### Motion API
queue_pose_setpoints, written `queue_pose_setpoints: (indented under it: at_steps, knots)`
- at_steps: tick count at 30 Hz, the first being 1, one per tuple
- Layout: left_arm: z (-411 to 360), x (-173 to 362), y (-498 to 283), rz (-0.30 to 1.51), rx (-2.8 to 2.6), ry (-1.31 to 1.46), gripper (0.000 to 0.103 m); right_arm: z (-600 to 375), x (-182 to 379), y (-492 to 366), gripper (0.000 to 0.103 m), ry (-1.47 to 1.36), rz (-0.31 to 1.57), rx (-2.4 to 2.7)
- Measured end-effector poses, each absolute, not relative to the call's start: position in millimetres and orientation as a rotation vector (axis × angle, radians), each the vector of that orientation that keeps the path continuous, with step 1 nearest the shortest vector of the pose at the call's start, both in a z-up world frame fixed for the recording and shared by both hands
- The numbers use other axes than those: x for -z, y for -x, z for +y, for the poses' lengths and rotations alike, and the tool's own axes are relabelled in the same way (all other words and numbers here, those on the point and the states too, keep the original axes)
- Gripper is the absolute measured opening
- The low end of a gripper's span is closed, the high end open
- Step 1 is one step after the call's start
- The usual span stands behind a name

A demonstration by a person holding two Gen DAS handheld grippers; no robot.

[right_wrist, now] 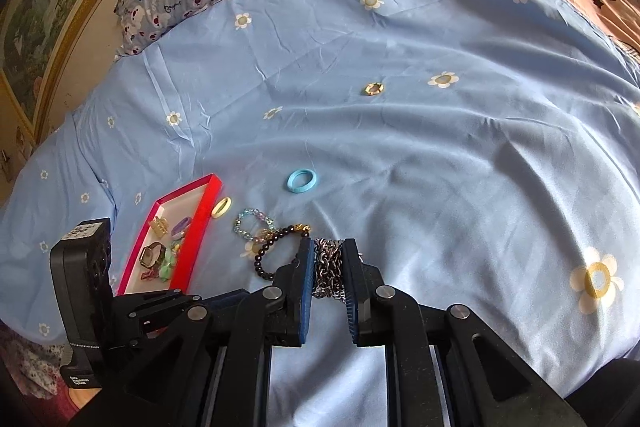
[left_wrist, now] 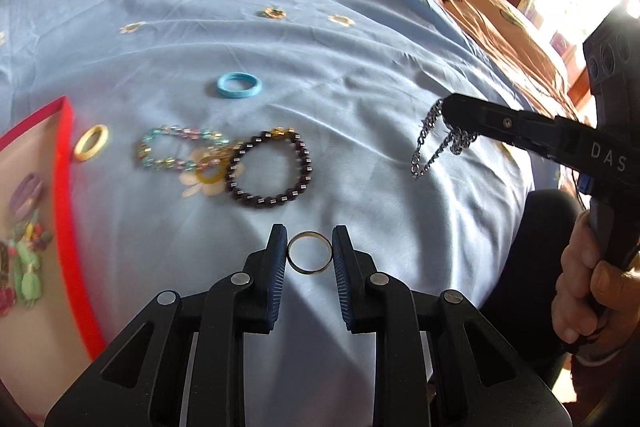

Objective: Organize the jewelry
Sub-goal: 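Carry the gold ring and silver chain into the red box and open both tools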

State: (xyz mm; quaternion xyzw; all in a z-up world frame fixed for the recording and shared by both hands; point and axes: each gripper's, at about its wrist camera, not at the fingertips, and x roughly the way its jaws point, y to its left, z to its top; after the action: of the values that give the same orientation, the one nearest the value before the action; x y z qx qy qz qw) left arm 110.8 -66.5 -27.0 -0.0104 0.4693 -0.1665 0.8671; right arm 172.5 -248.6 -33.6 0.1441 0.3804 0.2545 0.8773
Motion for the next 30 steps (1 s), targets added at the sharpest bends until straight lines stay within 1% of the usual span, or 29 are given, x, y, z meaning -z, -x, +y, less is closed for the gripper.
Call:
queue_pose_setpoints:
  at_steps: [8, 10, 18, 30]
  knots:
    - [-14, 8, -90, 0.943, 0.278, 0.112, 0.021, -214, 24, -161, 0.014, -0.267, 0.796, -0.611]
    - [-6, 9, -86, 0.957, 0.282, 0.113, 0.021, -203, 22, -158, 0.014, -0.252, 0.798, -0.634]
    - [33, 5, -66, 0.917, 0.183, 0.132, 0.021, -151, 18, -145, 0.014, -0.187, 0.818, -0.728]
    - [110, 7, -41, 0.896, 0.030, 0.206, 0.021, -64, 8, -129, 0.014, -0.093, 0.819, -0.898]
